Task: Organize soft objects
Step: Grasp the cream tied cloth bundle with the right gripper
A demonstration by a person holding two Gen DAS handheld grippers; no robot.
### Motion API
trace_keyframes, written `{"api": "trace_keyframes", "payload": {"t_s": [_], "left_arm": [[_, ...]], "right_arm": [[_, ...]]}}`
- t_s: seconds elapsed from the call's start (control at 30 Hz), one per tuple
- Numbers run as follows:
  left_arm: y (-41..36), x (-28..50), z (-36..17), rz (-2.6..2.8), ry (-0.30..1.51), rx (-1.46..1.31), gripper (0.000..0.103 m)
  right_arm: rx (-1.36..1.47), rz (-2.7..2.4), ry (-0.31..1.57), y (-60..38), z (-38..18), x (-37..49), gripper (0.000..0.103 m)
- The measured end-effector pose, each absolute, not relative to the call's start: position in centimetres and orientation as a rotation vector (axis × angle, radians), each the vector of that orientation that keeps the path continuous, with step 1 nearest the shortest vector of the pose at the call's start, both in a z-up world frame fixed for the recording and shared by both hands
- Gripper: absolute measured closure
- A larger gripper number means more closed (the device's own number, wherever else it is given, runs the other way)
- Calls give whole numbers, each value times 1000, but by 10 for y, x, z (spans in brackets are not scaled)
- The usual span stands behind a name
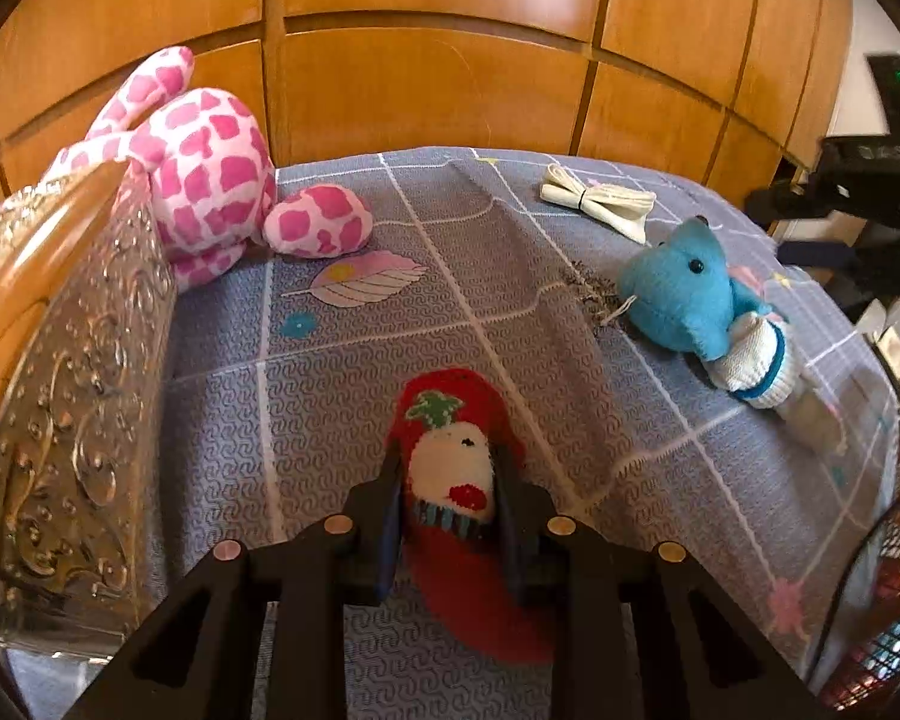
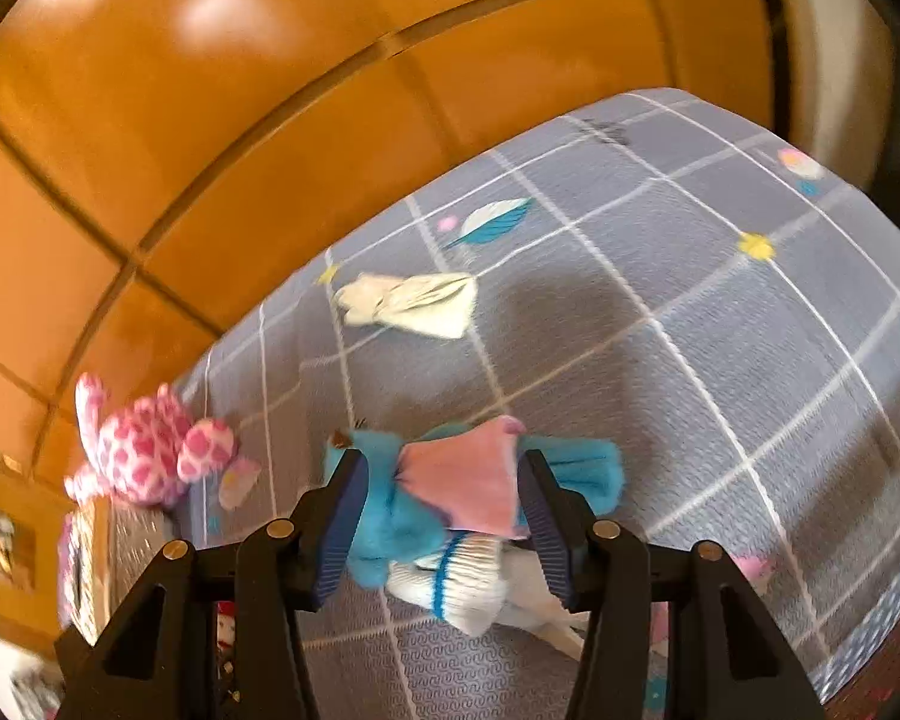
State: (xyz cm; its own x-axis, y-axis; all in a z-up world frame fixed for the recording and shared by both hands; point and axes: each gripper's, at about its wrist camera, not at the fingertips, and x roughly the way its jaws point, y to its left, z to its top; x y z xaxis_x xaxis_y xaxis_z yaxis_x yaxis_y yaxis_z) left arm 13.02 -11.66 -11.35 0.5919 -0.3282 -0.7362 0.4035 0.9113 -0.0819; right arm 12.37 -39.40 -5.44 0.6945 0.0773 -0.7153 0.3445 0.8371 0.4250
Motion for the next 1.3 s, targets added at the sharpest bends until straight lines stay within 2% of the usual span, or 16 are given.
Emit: {"api": "trace_keyframes", "payload": {"t_s": [0.13,0.2,0.27,0.57,0.73,0.8,0.87,0.9,0.97,1.0,1.3], "left_arm": [[-113,128,-113,-435,823,82,76],[-116,125,-114,-427,810,103,76],[-117,125,-114,-424,804,109,76],[-111,128,-116,-441,815,55,74],[-111,131,-117,-446,817,41,73],[-110,131,-117,-447,816,36,73],[-110,129,-117,-445,815,37,73],[-110,129,-117,-444,814,38,73],[-109,127,-116,-444,813,37,73],[-109,129,-117,-444,813,36,73],[-111,128,-116,-440,807,43,73]], "right_arm": [[381,-114,824,-381,-40,153,51],[288,-94,850,-379,-35,175,47],[219,-64,888,-380,-36,198,37],[-157,-51,1057,-368,-63,298,34],[-221,-54,1135,-373,-86,330,34],[-206,-61,1159,-379,-95,337,36],[-158,-24,1144,-384,-95,336,55],[-156,-24,1138,-385,-94,334,56],[-156,-25,1128,-385,-90,328,68],[-150,-18,1121,-384,-87,322,70],[-98,44,986,-355,-24,246,70]]}}
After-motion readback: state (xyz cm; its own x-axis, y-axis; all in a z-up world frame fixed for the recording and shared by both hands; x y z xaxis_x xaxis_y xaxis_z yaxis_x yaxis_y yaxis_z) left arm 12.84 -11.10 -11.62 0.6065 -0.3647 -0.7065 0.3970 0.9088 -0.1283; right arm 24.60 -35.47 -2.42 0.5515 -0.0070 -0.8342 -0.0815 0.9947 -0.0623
